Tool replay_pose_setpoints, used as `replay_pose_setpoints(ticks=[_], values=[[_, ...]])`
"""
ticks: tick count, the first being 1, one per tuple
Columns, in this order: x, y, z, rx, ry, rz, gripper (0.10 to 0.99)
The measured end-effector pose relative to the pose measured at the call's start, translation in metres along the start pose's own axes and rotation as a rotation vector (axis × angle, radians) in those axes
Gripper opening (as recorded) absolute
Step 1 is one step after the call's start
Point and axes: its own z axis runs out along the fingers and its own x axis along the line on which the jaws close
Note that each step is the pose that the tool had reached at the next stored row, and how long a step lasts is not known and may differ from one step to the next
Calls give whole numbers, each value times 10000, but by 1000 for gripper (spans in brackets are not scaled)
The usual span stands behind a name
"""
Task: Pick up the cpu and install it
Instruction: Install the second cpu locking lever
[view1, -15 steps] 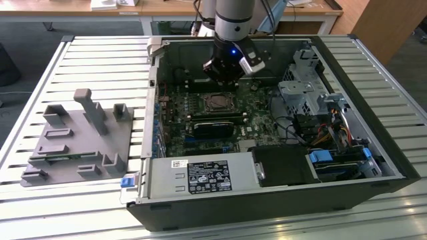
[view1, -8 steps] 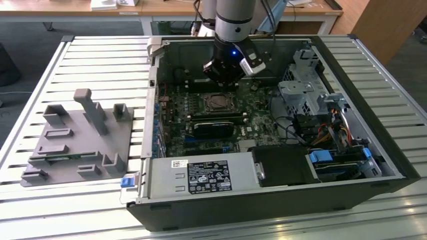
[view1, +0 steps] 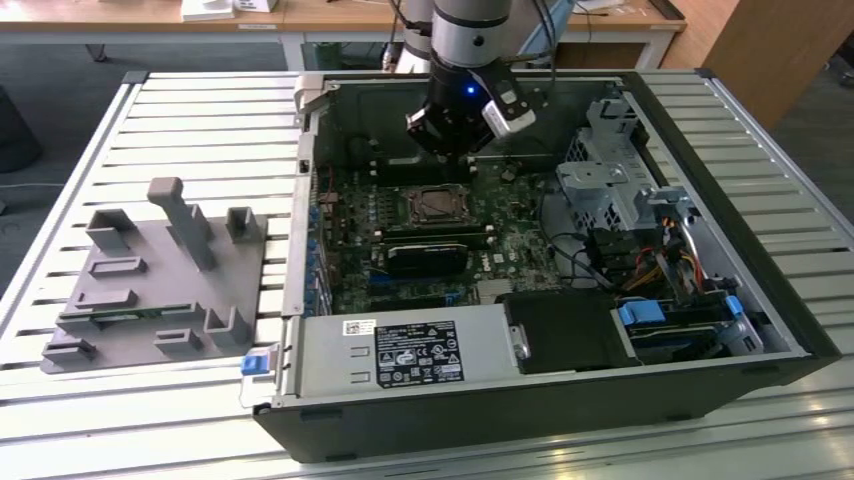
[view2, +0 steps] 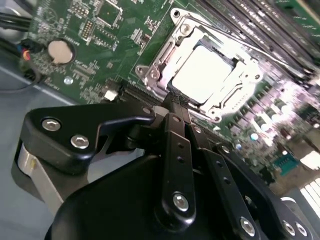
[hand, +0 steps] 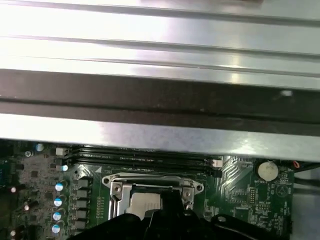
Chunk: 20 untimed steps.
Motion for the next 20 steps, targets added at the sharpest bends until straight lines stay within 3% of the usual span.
replay_pose_setpoints(ticks=[4,10,14,20], values=[[1,3,-102,-2,-2,0,106],[3,-36,-104,15,0,0,106],[9,-148,-105,16,-1,0,106],[20,-372,-106,19,0,-1,106]])
